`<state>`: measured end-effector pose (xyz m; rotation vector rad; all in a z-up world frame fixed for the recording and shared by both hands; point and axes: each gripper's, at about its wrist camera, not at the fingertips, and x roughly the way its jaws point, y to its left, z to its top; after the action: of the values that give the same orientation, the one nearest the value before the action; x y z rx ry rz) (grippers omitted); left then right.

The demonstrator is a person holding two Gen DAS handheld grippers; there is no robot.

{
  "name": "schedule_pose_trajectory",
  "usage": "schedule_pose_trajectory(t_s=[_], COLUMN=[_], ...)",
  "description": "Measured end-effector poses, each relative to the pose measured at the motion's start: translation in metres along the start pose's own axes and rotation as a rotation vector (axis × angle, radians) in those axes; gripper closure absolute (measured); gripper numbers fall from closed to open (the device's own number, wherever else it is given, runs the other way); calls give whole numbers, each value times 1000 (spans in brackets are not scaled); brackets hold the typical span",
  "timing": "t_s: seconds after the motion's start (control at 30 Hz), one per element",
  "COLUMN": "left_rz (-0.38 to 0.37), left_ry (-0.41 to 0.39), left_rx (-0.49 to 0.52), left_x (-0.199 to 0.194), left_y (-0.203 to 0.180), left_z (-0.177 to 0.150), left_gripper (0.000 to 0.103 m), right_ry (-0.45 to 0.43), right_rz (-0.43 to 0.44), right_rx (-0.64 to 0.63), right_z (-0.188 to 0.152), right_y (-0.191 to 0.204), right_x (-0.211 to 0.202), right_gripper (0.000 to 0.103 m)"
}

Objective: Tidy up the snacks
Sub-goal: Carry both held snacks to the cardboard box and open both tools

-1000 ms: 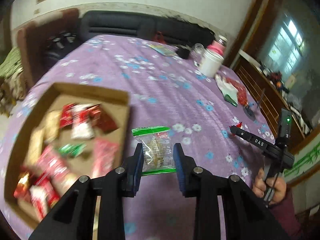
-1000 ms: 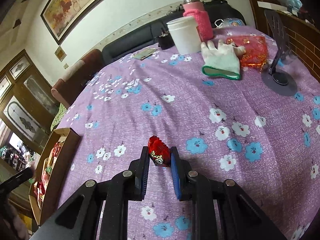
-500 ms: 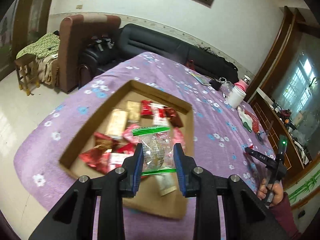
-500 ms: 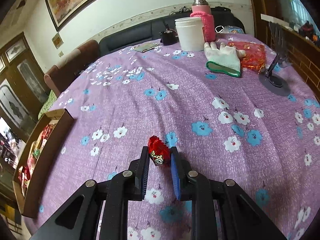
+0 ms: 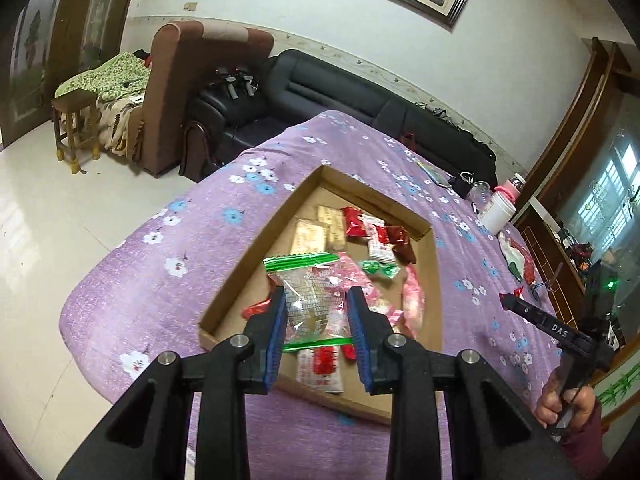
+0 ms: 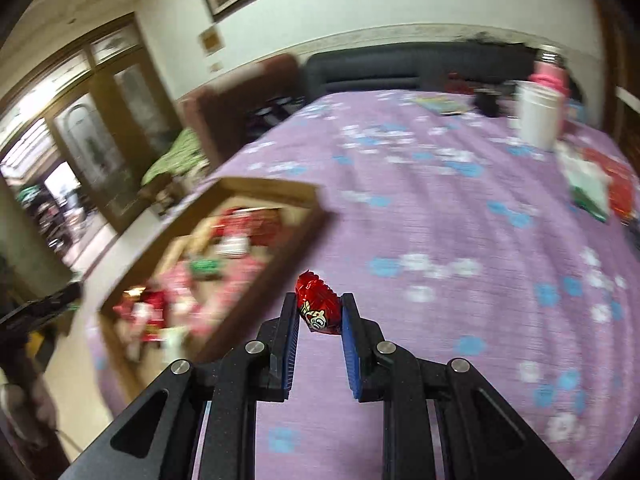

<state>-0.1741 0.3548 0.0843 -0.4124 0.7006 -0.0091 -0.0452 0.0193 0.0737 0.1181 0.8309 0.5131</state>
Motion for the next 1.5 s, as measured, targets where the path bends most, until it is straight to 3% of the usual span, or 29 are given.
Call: schedule_pose_trajectory(t_s=[0.13,0.27,0.43,0.67,0.97,1.07,1.13,1.17,1.2,1.37,1.5], left_rz=[-24,-21,-35,-41,8,8,5,5,3,-13,-3], left_ry=[22,45,89,220,301,298,289,284,279,268,228], left_rx=[24,128,168,156,161,156,145,140,137,125,128], left_x=[4,28,78,160,234,239,239,239,237,221,193], left_y=[2,-15,-31,-42,-52,-52,-52,-52,-52,-54,-57], left_z=[10,39,87,116,121,124,125,125,125,128,128], left_gripper=[74,74,74,74,74,70,53,40,34,34,34], right_ry=[45,70,107,140,208,204,197,196,195,167,126], right_rz=[89,103,110,76,57,56,61,65,69,84,70], right_rx=[-22,-93,-119,-160,-141,-146,-156,-158,-158,-169,-190], right_z=[8,14,18,18,13,12,13,13,13,9,5], right_y=[36,70,97,116,108,107,108,108,109,112,116], right_x=[16,38,70,99,131,133,133,133,132,121,100], right_gripper=[80,80,80,80,80,80,80,79,78,59,57])
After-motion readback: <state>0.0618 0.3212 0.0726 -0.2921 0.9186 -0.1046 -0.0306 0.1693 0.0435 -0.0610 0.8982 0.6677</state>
